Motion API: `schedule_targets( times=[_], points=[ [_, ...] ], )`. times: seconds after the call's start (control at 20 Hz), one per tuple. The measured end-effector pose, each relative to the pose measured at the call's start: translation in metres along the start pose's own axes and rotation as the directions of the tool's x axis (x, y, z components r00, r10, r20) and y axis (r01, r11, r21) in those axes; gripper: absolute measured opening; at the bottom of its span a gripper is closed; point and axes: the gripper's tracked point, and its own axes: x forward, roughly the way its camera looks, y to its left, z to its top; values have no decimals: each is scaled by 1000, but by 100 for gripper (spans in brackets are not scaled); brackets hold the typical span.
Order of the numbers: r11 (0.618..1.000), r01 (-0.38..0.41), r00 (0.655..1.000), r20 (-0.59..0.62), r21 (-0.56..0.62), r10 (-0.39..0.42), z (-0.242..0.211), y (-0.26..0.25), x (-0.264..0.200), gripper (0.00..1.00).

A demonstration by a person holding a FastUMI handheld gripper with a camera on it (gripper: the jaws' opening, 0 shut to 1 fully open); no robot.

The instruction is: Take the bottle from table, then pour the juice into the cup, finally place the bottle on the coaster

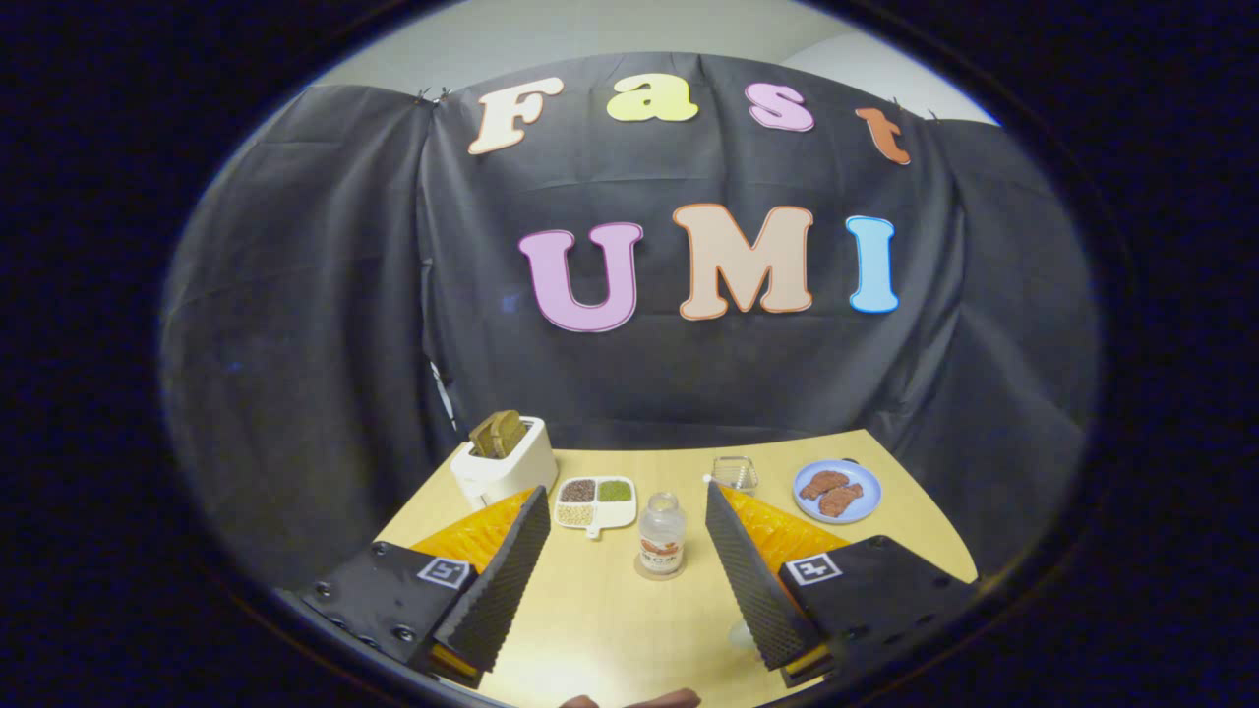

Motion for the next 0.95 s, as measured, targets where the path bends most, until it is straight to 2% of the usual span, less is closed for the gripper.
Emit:
schedule_targets(
  times=[0.25, 0.95],
  points=[
    [1000, -14, 1000, -15, -16, 13, 5, -1, -12, 99],
    [998, -58, 998, 1, 40, 58, 17, 4, -26, 99]
  ],
)
